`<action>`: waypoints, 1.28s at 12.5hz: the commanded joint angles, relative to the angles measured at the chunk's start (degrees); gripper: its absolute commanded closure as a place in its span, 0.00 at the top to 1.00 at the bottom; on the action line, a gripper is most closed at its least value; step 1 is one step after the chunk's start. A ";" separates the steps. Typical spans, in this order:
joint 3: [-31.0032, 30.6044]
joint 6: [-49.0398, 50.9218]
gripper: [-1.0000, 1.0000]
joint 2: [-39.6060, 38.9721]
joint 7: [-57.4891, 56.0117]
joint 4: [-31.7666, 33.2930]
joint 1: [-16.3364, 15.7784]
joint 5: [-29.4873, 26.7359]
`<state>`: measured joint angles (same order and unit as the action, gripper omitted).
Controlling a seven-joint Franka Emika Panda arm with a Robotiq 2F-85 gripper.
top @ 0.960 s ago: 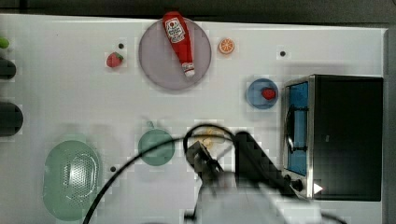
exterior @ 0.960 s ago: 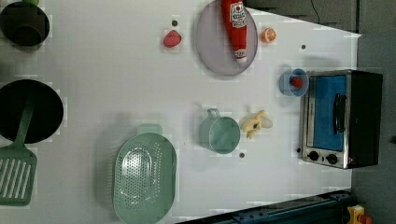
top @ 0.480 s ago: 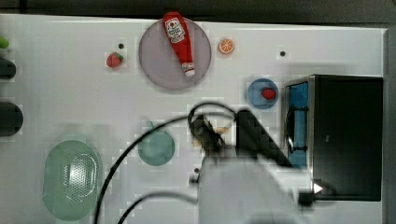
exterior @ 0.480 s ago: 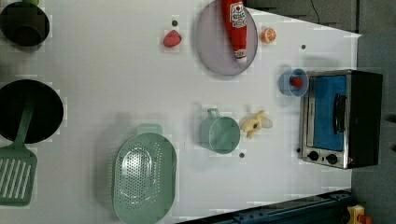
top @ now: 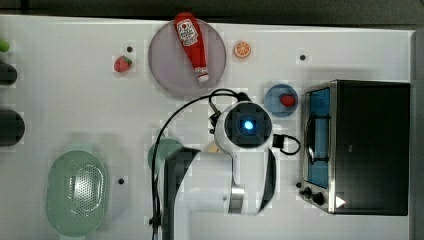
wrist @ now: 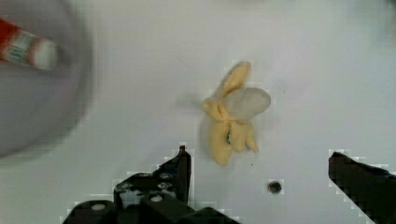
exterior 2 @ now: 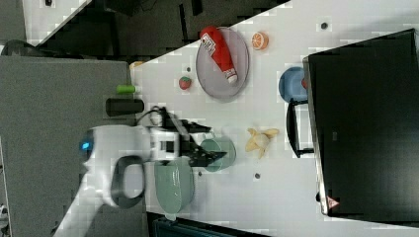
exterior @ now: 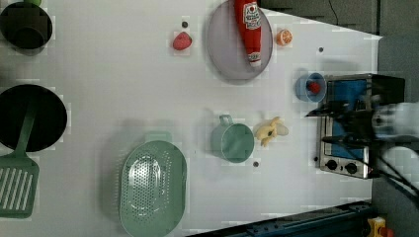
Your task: Pick banana from table and place on oven.
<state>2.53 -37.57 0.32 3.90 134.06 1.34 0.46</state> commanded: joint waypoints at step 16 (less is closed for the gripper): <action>2.83 -31.45 0.47 -20.03 0.81 7.33 0.19 0.07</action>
<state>5.69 -69.05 -21.99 3.99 141.90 0.68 1.39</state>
